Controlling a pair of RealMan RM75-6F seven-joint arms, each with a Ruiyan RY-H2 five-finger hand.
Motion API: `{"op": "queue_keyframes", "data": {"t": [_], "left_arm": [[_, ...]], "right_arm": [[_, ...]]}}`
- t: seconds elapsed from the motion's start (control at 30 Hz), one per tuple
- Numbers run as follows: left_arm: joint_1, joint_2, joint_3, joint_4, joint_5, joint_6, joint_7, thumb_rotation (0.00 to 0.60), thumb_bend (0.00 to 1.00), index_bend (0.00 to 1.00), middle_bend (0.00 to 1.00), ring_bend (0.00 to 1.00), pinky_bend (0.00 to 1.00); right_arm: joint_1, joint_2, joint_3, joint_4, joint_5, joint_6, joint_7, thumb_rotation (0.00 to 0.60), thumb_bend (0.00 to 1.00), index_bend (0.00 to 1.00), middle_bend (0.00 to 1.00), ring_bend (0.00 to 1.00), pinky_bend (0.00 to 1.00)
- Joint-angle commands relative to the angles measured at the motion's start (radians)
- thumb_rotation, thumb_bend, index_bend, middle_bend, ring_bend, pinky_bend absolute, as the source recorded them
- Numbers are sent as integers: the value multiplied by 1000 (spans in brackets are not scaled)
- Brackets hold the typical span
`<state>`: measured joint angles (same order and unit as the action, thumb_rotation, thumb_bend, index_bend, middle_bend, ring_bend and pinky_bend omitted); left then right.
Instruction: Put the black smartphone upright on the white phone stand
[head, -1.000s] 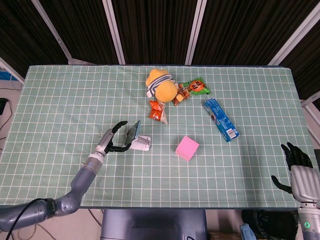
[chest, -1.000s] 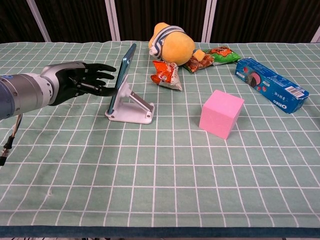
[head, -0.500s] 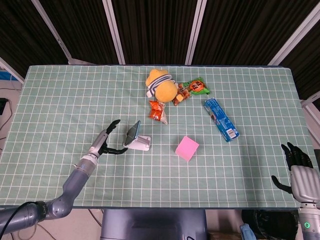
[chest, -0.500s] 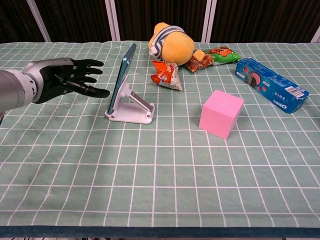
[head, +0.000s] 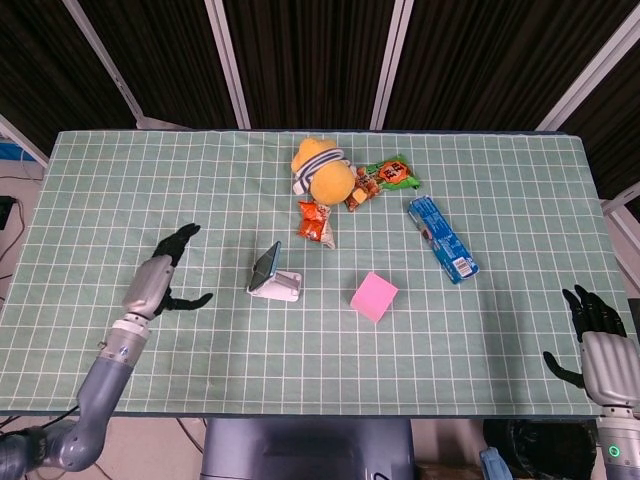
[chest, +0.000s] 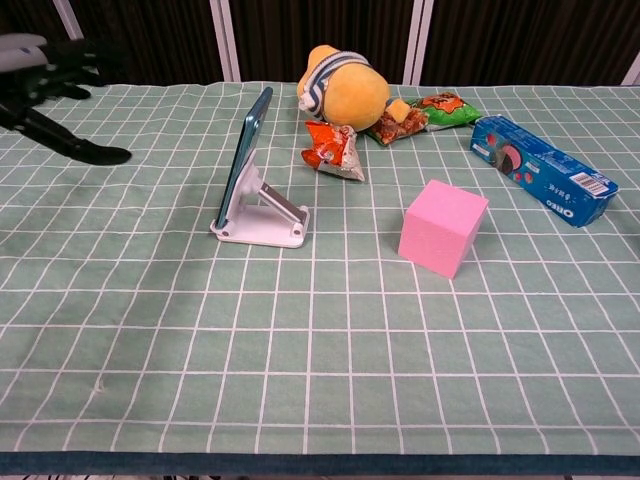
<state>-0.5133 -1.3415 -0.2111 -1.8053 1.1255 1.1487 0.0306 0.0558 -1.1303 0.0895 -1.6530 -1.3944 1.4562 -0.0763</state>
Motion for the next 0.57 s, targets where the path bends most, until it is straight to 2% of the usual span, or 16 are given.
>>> {"op": "queue_keyframes", "data": {"t": [0.03, 0.13, 0.27, 0.37, 0.57], "left_arm": [[97, 80, 117, 11, 161, 185, 213, 600, 157, 0, 0, 0, 0], [161, 92, 168, 27, 200, 261, 252, 600, 153, 0, 0, 0, 0], [224, 95, 203, 54, 221, 321, 237, 600, 139, 0, 0, 0, 0], [252, 86, 213, 110, 243, 354, 240, 600, 135, 0, 0, 0, 0], [263, 82, 208, 109, 234, 331, 224, 600, 133, 0, 0, 0, 0]], "right_arm": [[0, 0, 0, 0, 0, 1, 0, 600, 340, 0, 0, 0, 119], [-1, 0, 0, 0, -1, 1, -2, 600, 340, 0, 0, 0, 119], [-1, -1, -1, 0, -2, 2, -3, 600, 341, 0, 0, 0, 119], [0, -1, 0, -1, -4, 2, -3, 600, 340, 0, 0, 0, 118], [3, -2, 1, -3, -5, 0, -9, 600, 340, 0, 0, 0, 119]]}}
